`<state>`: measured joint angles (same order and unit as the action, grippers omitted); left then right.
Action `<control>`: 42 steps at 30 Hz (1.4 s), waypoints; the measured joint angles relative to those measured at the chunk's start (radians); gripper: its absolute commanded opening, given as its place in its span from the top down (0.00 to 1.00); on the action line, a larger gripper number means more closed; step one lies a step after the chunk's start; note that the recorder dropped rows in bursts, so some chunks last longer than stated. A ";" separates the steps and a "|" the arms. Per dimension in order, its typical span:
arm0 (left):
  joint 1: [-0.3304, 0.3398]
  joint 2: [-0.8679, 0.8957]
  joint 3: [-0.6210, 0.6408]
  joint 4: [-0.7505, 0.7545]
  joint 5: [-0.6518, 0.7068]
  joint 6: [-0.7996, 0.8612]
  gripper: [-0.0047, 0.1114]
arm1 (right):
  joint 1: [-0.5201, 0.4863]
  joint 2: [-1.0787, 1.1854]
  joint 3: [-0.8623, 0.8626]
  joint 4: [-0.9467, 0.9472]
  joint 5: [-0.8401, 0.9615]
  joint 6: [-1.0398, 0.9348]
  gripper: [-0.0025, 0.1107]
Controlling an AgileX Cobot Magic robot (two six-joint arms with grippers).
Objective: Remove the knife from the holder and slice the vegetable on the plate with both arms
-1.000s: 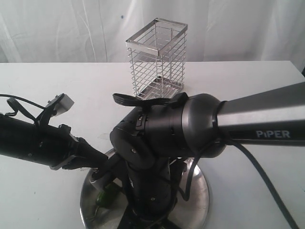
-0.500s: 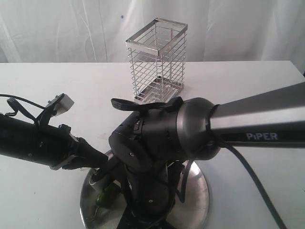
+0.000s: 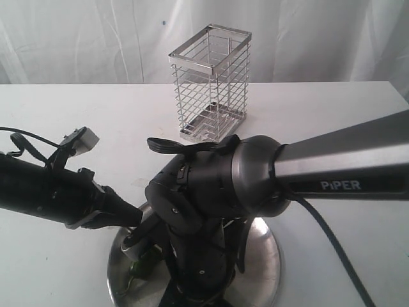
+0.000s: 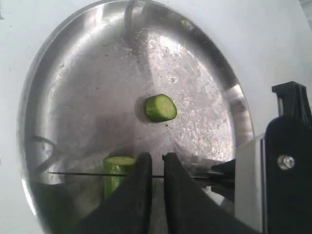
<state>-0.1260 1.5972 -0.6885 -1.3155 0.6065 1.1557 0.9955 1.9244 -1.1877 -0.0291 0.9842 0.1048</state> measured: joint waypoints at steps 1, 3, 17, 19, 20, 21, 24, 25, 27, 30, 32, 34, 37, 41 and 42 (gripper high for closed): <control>0.000 0.000 0.000 0.011 -0.007 -0.007 0.82 | 0.000 0.000 0.000 0.000 0.000 0.000 0.98; 0.000 0.000 0.000 0.035 -0.025 -0.025 0.82 | 0.000 0.000 0.000 0.000 0.000 0.000 0.98; 0.000 0.051 0.000 -0.023 -0.029 0.013 0.82 | 0.000 0.000 0.000 0.000 0.000 0.000 0.98; 0.000 0.051 0.000 -0.026 -0.029 0.019 0.82 | 0.000 0.000 0.000 0.000 0.000 0.000 0.98; 0.000 0.051 0.000 -0.028 -0.029 0.019 0.82 | 0.000 0.000 0.000 0.000 0.000 0.000 0.98; 0.000 0.051 0.000 -0.030 -0.029 0.024 0.82 | 0.000 0.000 0.000 0.000 0.000 0.000 0.98; 0.000 0.053 0.000 -0.050 -0.027 0.039 0.82 | 0.000 0.000 0.000 0.000 0.000 0.000 0.98; 0.000 0.058 0.000 -0.058 -0.027 0.044 0.82 | 0.000 0.000 0.000 0.000 0.000 0.000 0.98; 0.000 0.072 0.000 -0.072 -0.027 0.061 0.82 | 0.000 0.000 0.000 0.000 0.000 0.000 0.98; 0.000 0.115 -0.001 -0.093 -0.027 0.087 0.82 | 0.000 0.000 0.000 0.000 0.000 0.000 0.98; 0.000 0.151 -0.002 -0.113 -0.029 0.092 0.82 | 0.000 0.000 0.000 0.000 0.002 0.000 0.98; 0.000 0.187 -0.002 -0.128 -0.040 0.097 0.82 | 0.000 0.000 0.000 0.000 0.009 0.000 0.98; 0.000 0.236 -0.002 -0.156 -0.053 0.127 0.82 | 0.000 0.000 0.000 0.002 0.027 0.004 0.98; 0.000 0.255 -0.002 -0.201 -0.044 0.170 0.82 | 0.000 0.000 0.000 0.002 0.044 0.008 0.98; 0.000 0.255 -0.002 -0.205 -0.038 0.173 0.82 | 0.000 0.000 0.000 0.002 0.045 0.008 0.98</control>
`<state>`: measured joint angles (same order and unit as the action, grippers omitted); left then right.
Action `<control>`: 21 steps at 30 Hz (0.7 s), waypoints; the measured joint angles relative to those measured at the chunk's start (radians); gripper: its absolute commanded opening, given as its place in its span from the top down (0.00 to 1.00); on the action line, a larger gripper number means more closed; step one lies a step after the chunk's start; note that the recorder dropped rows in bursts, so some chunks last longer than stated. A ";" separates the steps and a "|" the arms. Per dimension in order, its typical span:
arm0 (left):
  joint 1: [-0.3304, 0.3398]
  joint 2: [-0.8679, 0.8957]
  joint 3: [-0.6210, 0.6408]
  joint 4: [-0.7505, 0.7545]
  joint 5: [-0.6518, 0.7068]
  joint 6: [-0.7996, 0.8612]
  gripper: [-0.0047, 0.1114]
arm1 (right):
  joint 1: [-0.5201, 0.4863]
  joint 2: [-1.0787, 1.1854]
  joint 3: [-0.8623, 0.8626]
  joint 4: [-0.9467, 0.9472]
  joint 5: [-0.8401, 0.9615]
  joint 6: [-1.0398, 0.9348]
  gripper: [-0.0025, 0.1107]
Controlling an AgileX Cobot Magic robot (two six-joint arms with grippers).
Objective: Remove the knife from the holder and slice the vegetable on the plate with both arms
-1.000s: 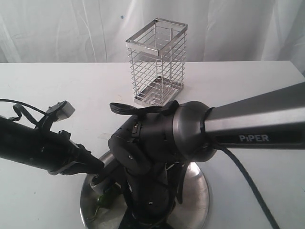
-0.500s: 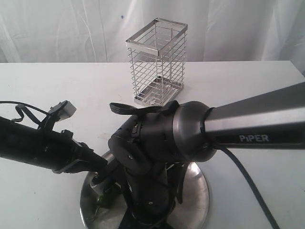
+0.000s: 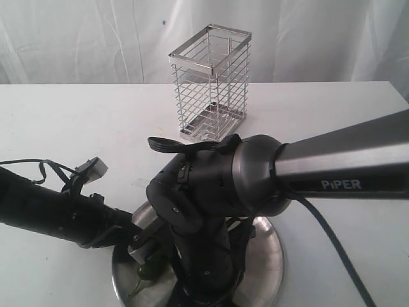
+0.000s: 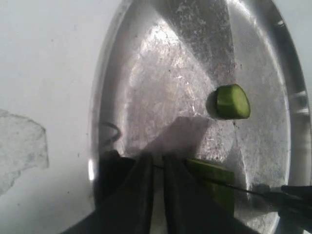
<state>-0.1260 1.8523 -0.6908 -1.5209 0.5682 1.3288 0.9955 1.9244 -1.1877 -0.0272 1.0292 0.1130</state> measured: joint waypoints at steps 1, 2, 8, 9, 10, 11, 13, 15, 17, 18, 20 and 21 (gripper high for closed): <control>0.000 0.002 0.000 -0.002 0.002 0.006 0.82 | 0.000 0.000 0.000 -0.002 0.003 0.002 0.98; 0.000 0.002 0.000 -0.005 0.004 0.011 0.82 | 0.000 0.000 0.000 -0.002 0.004 0.002 0.98; 0.000 -0.016 -0.023 -0.001 0.079 0.017 0.82 | 0.000 0.000 0.000 -0.004 0.023 0.001 0.98; 0.000 -0.026 -0.028 0.003 0.095 0.017 0.82 | 0.000 0.000 0.000 -0.004 0.025 0.001 0.98; 0.000 -0.036 -0.035 0.010 0.104 0.011 0.82 | 0.000 0.000 0.000 -0.005 0.027 0.001 0.98; 0.000 -0.043 -0.037 0.021 0.106 0.004 0.82 | 0.000 0.000 0.000 -0.008 0.029 0.001 0.98; 0.000 -0.049 -0.039 0.050 0.100 -0.016 0.82 | 0.000 0.000 0.000 -0.011 0.031 0.000 0.98; -0.007 -0.049 -0.037 0.070 0.070 -0.028 0.82 | 0.000 0.000 0.000 -0.014 0.033 0.000 0.98; -0.022 -0.034 -0.026 0.077 0.033 -0.036 0.82 | 0.000 0.000 0.000 -0.016 0.039 -0.003 0.98; -0.033 -0.020 -0.022 0.079 0.016 -0.038 0.82 | 0.000 0.000 0.000 -0.018 0.045 -0.003 0.98; -0.050 -0.002 -0.019 0.070 0.023 -0.039 0.82 | 0.000 0.000 0.000 -0.018 0.065 -0.003 0.98; -0.059 0.005 -0.019 0.062 0.023 -0.039 0.82 | 0.000 0.000 0.000 -0.020 0.080 -0.003 0.98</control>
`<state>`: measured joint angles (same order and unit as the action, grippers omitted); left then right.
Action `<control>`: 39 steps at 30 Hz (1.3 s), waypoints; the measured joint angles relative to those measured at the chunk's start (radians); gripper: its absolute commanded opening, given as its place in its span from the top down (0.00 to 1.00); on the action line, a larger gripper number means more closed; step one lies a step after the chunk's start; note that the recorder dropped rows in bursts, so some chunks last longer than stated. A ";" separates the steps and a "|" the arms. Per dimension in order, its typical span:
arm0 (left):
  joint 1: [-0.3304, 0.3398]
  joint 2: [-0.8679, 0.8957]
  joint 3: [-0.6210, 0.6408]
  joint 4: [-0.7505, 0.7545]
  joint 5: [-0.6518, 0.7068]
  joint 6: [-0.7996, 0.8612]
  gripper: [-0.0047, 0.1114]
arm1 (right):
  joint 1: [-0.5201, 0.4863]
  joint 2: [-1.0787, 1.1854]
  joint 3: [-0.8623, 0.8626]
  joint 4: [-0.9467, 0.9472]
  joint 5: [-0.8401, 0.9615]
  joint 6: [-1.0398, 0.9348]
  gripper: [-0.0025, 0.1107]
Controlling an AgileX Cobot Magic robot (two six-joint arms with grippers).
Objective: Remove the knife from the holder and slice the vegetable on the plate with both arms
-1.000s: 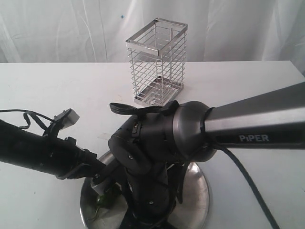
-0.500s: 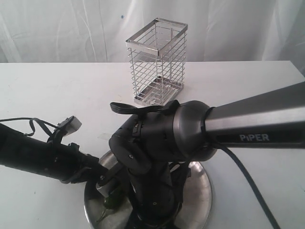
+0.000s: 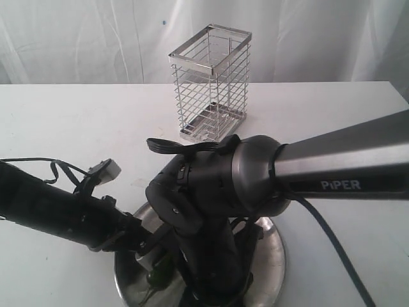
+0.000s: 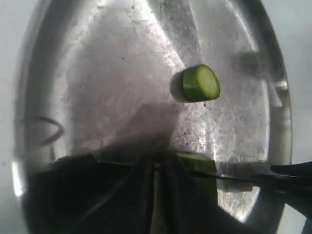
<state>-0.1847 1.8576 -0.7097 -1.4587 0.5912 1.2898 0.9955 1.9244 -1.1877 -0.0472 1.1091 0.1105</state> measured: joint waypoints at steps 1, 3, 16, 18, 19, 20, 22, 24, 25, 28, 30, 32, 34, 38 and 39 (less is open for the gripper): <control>-0.005 0.006 0.000 -0.008 0.010 0.000 0.82 | 0.000 0.000 0.000 0.000 0.014 0.000 0.98; -0.010 0.007 -0.002 -0.013 0.014 0.000 0.82 | 0.000 0.000 -0.006 -0.002 0.036 0.000 0.98; -0.001 -0.114 -0.025 0.083 0.039 -0.060 0.82 | 0.000 0.003 -0.034 -0.010 -0.041 -0.006 0.98; -0.001 -0.116 -0.025 0.095 0.039 -0.064 0.82 | 0.000 0.003 -0.035 -0.019 -0.057 -0.006 0.98; -0.001 -0.116 -0.025 0.099 0.039 -0.068 0.82 | 0.000 0.003 -0.035 -0.022 -0.061 -0.008 0.98; -0.001 -0.116 -0.025 0.102 0.039 -0.071 0.82 | 0.000 0.003 -0.035 -0.023 -0.066 -0.008 0.98; -0.001 -0.116 -0.025 0.106 0.039 -0.075 0.82 | 0.000 0.003 -0.035 -0.027 -0.074 -0.008 0.98; -0.001 -0.116 -0.025 0.112 0.039 -0.076 0.82 | 0.000 0.003 -0.035 -0.029 -0.076 -0.008 0.98; -0.001 -0.116 -0.025 0.115 0.039 -0.076 0.82 | 0.000 0.003 -0.035 -0.029 -0.076 -0.008 0.98; -0.001 -0.116 -0.025 0.117 0.039 -0.078 0.82 | -0.002 0.006 -0.035 -0.031 -0.076 -0.016 0.98; -0.001 -0.116 -0.025 0.117 0.039 -0.078 0.82 | -0.002 0.013 -0.035 -0.033 -0.076 -0.023 0.98; -0.001 -0.116 -0.025 0.117 0.039 -0.078 0.82 | -0.002 0.022 -0.035 -0.035 -0.072 -0.027 0.98; -0.001 -0.116 -0.025 0.117 0.039 -0.078 0.82 | -0.002 0.034 -0.035 -0.037 -0.064 -0.031 0.98; -0.001 -0.116 -0.025 0.117 0.039 -0.078 0.82 | -0.002 0.045 -0.035 -0.039 -0.062 -0.035 0.98; -0.001 -0.116 -0.025 0.117 0.039 -0.078 0.82 | -0.002 0.045 -0.035 -0.039 -0.062 -0.035 0.98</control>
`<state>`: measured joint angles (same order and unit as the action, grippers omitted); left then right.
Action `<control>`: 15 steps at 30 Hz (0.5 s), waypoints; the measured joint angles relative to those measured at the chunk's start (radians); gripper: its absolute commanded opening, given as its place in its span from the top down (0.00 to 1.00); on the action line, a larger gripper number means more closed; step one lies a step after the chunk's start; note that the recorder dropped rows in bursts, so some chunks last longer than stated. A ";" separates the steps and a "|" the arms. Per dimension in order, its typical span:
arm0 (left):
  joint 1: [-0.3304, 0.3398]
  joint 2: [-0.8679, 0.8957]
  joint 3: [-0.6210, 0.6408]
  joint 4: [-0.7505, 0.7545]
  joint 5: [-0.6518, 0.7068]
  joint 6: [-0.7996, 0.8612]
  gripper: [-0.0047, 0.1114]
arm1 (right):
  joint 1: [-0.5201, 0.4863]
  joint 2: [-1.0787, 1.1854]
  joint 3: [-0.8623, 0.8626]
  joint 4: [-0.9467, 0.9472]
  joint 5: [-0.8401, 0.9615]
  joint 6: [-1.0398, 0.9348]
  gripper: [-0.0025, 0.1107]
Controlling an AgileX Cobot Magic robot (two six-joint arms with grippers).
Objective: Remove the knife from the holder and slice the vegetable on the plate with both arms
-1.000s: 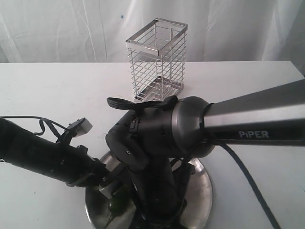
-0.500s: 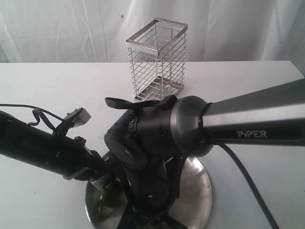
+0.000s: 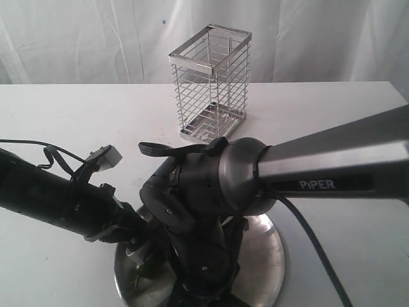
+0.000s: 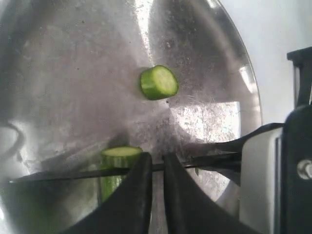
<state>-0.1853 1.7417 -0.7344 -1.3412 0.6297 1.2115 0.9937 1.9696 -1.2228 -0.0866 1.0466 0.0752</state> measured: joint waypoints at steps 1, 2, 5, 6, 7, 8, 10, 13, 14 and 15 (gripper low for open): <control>0.000 0.000 0.000 0.000 0.000 0.000 0.82 | 0.000 0.002 0.000 0.000 0.000 -0.002 0.98; 0.000 0.000 0.000 0.000 0.000 0.000 0.82 | 0.000 0.002 0.000 0.000 0.000 -0.004 0.98; 0.000 0.000 0.000 0.000 0.000 0.000 0.82 | 0.000 0.002 0.000 0.000 0.000 -0.009 0.98; 0.000 0.000 0.000 0.000 0.000 0.000 0.82 | 0.000 0.002 0.000 0.000 0.000 -0.011 0.98; 0.000 0.000 0.000 0.000 0.000 0.000 0.82 | 0.000 0.002 0.000 0.000 0.000 -0.011 0.98; 0.000 0.000 0.000 0.000 0.000 0.000 0.82 | 0.000 0.002 0.000 0.000 0.000 -0.013 0.98; 0.000 0.000 0.000 -0.002 0.000 0.000 0.82 | 0.000 0.002 0.000 0.000 0.000 -0.013 0.98; 0.000 0.000 0.000 -0.002 -0.012 0.000 0.82 | 0.000 0.002 0.000 0.000 0.000 -0.013 0.98; 0.000 0.000 0.000 -0.002 -0.017 0.000 0.82 | 0.000 0.002 0.000 0.000 0.000 -0.013 0.98; 0.000 0.000 0.000 -0.005 -0.024 0.000 0.82 | 0.000 0.002 0.000 0.000 0.000 -0.013 0.98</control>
<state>-0.1853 1.7417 -0.7344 -1.3459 0.6054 1.2115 0.9937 1.9715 -1.2228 -0.0866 1.0466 0.0621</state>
